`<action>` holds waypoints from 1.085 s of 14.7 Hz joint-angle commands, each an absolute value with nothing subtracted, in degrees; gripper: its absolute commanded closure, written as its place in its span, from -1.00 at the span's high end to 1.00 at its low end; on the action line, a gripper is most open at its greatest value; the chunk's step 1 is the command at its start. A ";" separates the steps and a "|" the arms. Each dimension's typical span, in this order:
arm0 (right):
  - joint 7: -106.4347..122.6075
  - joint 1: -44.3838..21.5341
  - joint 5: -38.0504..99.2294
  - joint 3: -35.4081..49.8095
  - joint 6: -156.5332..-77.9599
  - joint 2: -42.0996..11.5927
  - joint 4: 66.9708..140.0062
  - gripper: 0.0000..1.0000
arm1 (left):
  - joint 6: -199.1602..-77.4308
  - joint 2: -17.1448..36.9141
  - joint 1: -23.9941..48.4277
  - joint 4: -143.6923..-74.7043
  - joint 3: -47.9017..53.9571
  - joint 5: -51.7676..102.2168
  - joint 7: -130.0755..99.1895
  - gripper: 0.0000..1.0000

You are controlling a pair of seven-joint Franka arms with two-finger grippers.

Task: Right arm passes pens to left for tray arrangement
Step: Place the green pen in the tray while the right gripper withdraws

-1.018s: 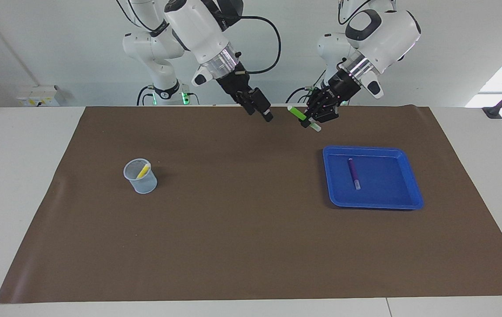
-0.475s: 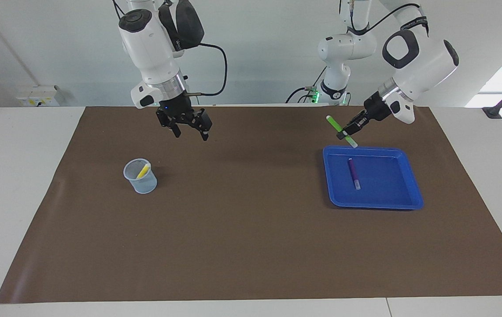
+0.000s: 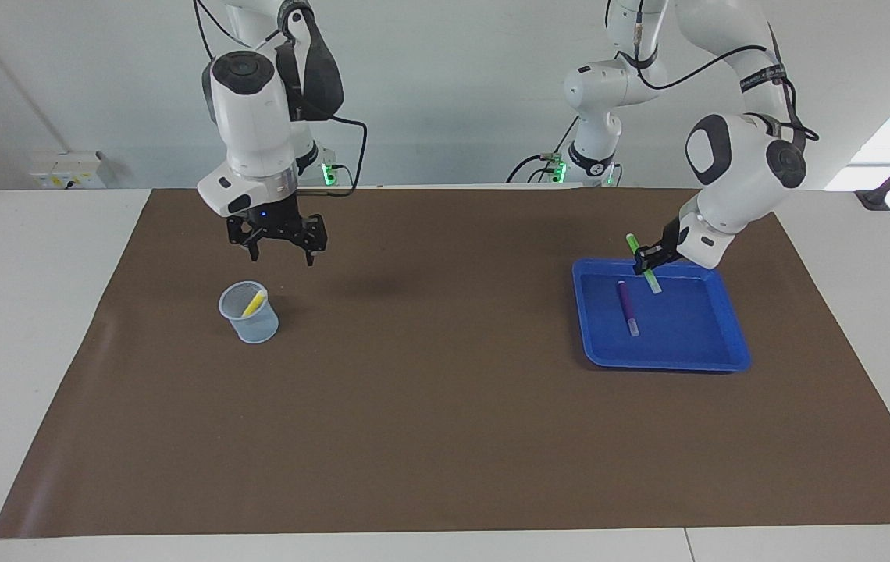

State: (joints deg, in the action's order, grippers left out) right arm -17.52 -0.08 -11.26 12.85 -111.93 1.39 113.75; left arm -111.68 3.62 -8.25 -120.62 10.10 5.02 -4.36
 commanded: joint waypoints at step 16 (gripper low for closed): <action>-15.91 0.62 -25.84 10.72 -120.41 -1.32 123.84 0.34 | -123.57 14.06 -10.28 -119.00 10.37 -5.54 -1.41 0.72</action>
